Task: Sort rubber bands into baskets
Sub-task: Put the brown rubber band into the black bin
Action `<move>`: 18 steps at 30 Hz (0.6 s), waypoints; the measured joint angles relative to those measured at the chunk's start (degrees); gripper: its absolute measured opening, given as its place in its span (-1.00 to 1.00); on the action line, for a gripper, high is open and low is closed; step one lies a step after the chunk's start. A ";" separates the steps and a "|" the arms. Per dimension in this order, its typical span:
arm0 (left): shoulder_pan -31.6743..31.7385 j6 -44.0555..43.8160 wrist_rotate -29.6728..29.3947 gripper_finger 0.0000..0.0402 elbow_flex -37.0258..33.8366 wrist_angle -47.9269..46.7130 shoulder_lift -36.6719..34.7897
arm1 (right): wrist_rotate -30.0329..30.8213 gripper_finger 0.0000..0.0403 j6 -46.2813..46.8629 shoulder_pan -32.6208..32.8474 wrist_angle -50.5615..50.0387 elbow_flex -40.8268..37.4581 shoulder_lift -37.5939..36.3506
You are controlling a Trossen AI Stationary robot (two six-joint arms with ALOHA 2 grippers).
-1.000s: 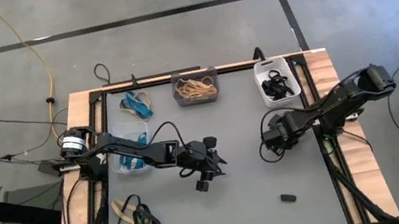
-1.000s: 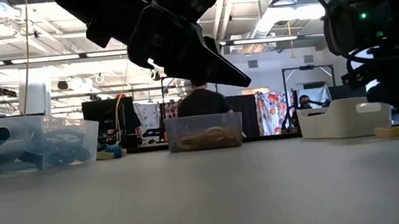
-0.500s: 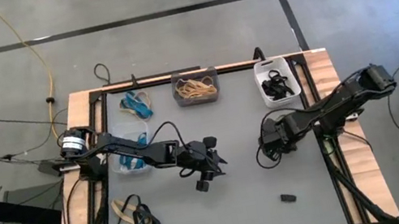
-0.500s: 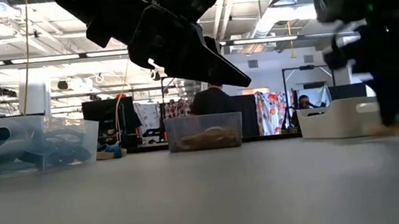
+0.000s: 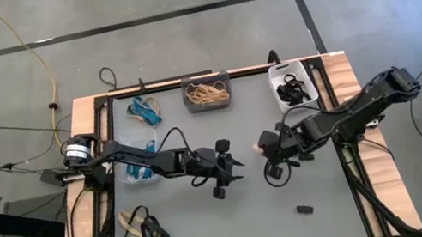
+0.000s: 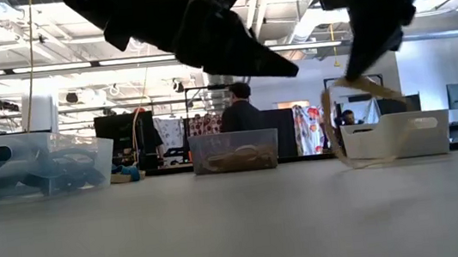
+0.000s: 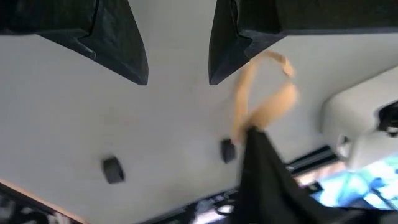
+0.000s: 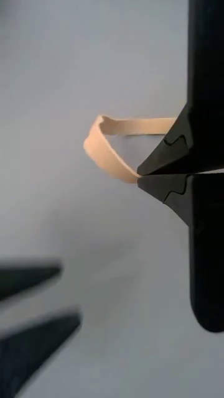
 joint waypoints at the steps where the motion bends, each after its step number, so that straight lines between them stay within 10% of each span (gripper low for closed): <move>1: 0.08 -0.01 -0.72 -0.20 0.00 0.54 0.00 | -0.01 -0.92 -0.91 0.14 1.20 0.22 0.00; 18: 0.95 -2.26 -9.45 -0.17 0.00 4.66 0.00 | -2.16 -0.92 -10.06 2.47 16.35 0.42 0.00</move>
